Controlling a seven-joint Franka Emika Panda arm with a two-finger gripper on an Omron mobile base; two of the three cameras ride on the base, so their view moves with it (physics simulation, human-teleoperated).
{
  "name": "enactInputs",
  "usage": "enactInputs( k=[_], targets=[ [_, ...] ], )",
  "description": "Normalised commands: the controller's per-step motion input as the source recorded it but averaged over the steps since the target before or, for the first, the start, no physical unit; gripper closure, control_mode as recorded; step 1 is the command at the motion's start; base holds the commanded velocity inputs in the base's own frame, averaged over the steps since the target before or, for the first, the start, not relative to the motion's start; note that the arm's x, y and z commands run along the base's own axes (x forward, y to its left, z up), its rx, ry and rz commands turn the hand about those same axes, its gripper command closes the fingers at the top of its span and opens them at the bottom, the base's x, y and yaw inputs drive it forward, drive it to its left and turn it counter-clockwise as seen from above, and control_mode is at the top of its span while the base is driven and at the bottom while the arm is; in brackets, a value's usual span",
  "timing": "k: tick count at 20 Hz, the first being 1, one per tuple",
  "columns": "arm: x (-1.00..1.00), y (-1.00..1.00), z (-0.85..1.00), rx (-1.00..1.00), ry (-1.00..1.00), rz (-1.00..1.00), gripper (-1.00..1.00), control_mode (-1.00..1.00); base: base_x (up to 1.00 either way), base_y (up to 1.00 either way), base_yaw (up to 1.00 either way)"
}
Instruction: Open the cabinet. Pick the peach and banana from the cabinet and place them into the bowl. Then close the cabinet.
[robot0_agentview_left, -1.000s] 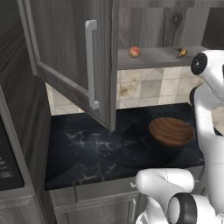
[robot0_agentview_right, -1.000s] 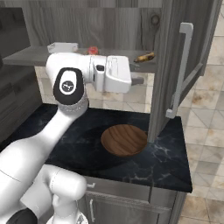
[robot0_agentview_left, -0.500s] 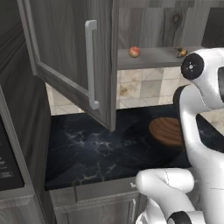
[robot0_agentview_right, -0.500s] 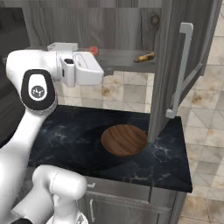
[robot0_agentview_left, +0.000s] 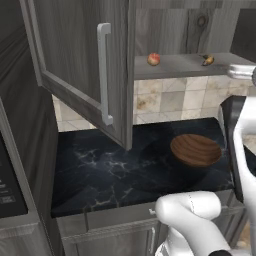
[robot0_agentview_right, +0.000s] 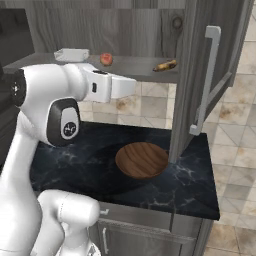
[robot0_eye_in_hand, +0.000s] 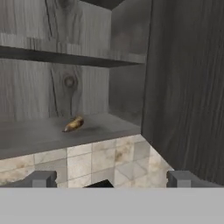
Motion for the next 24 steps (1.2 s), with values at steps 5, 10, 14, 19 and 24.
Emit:
enactInputs(
  k=[5,10,14,19,24],
  targets=[
    [0.18,0.00,0.00,0.21,-0.01,0.28,-1.00,-1.00,0.00,0.00,0.00],
    [0.28,0.00,0.00,0.23,0.00,0.12,-1.00,-1.00,0.00,0.00,0.00],
    [0.25,0.00,0.00,0.10,0.01,0.00,-1.00,-1.00,0.00,0.00,0.00],
    [0.40,0.00,0.00,0.00,0.09,0.00,-1.00,-1.00,0.00,0.00,0.00],
    [0.41,0.00,0.00,0.00,0.06,0.00,-1.00,-1.00,0.00,0.00,0.00]
  ],
)
